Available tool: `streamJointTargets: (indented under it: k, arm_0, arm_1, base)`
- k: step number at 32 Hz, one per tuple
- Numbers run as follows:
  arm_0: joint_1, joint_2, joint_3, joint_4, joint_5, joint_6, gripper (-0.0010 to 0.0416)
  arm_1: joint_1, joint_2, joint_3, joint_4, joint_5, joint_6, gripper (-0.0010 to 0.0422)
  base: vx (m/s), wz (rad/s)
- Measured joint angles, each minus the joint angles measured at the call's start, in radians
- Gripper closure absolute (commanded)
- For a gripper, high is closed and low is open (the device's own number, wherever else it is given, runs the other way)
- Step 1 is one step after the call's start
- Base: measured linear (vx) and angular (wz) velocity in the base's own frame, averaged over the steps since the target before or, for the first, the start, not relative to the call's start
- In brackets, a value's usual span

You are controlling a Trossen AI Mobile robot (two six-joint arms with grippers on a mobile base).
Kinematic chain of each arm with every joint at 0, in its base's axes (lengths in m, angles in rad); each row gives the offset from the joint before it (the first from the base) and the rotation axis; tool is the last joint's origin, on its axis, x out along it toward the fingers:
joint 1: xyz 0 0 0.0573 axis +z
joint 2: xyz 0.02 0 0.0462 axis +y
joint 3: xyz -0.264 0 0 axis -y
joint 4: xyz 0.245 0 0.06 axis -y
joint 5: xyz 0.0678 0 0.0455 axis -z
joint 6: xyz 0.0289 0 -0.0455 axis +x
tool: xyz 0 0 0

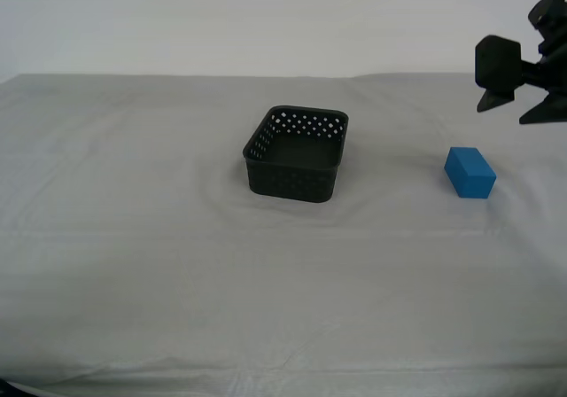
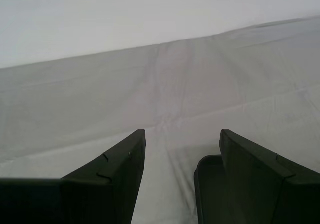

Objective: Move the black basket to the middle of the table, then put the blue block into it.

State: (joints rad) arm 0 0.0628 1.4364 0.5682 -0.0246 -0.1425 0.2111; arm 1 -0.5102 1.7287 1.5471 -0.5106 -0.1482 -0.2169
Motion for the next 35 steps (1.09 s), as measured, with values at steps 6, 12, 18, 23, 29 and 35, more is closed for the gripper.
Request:
streamJointTargets:
  k: [6, 12, 18, 23, 29, 35]
  arm_0:
    - [0.027, 0.138, 0.006, 0.021, 0.0, 0.0, 0.0081]
    - [0.037, 0.212, 0.029, 0.03, -0.001, -0.002, 0.0092]
    - [0.067, 0.352, 0.115, 0.013, -0.001, -0.005, 0.0099]
    - [0.077, 0.394, 0.168, -0.039, 0.008, -0.002, 0.0161]
    - [0.077, 0.392, 0.24, -0.149, 0.032, 0.003, 0.0368]
    - [0.076, 0.392, 0.264, -0.186, 0.031, -0.009, 0.0405]
  arm_1:
    - [0.0, 0.0, 0.0, 0.003, 0.001, 0.006, 0.0213]
    - [0.0, 0.0, 0.0, 0.005, 0.004, 0.007, 0.0213]
    - [0.0, 0.0, 0.0, 0.01, 0.027, 0.007, 0.0213]
    - [0.0, 0.0, 0.0, 0.011, 0.042, 0.007, 0.0213]
    - [-0.001, 0.001, 0.0, 0.011, 0.042, 0.007, 0.0213]
    - [0.0, 0.001, 0.0, 0.011, 0.042, 0.007, 0.0213]
  base:
    - [0.0, 0.0]
    - [0.0, 0.0]
    - [0.0, 0.0]
    - [0.0, 0.0]
    - [0.0, 0.0]
    - [0.0, 0.0]
